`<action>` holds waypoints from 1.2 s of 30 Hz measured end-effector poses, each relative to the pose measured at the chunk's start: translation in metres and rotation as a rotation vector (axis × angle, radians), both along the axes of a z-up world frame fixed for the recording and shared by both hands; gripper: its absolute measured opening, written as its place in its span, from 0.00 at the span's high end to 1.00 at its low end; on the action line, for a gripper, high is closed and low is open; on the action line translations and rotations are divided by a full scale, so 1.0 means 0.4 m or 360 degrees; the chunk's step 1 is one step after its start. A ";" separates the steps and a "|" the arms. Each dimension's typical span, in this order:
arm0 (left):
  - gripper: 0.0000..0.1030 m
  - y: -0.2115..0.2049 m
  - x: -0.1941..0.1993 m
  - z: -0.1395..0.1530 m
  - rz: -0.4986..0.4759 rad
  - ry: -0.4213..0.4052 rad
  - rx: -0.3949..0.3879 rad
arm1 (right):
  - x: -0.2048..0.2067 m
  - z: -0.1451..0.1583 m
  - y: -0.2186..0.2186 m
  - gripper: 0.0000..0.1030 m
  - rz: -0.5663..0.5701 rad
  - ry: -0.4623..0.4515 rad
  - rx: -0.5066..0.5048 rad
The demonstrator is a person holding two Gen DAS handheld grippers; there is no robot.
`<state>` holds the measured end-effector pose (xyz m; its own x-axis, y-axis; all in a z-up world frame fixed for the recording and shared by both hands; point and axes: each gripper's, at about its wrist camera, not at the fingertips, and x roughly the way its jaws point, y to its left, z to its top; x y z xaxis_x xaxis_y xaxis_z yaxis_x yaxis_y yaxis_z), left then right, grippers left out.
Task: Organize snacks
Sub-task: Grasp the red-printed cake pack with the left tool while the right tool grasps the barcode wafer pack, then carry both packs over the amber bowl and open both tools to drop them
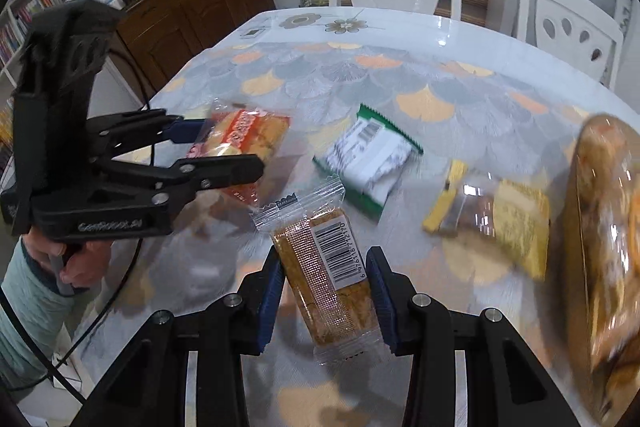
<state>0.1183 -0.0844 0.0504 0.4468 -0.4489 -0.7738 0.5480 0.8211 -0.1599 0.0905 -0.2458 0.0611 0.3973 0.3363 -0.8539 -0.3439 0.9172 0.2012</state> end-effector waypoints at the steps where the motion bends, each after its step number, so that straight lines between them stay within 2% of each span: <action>1: 0.50 0.000 -0.016 0.000 -0.0006 0.0007 -0.0002 | -0.010 -0.004 -0.003 0.61 -0.0013 0.0011 0.0008; 10: 0.50 -0.019 -0.145 0.008 -0.0057 0.0036 -0.0057 | -0.138 -0.029 -0.067 0.61 -0.0224 0.0083 0.0071; 16: 0.50 -0.083 -0.196 0.060 -0.0159 -0.0008 -0.0095 | -0.250 -0.003 -0.170 0.61 -0.0455 0.0056 0.0112; 23: 0.50 -0.223 -0.218 0.155 -0.0345 -0.0071 -0.0152 | -0.318 0.071 -0.311 0.61 -0.0694 -0.0014 0.0142; 29: 0.50 -0.363 -0.186 0.210 -0.0467 -0.0094 -0.0148 | -0.355 0.177 -0.429 0.61 -0.0836 -0.0169 0.0139; 36: 0.50 -0.520 -0.100 0.270 -0.0538 -0.0110 -0.0201 | -0.304 0.277 -0.571 0.61 -0.1013 -0.0281 0.0123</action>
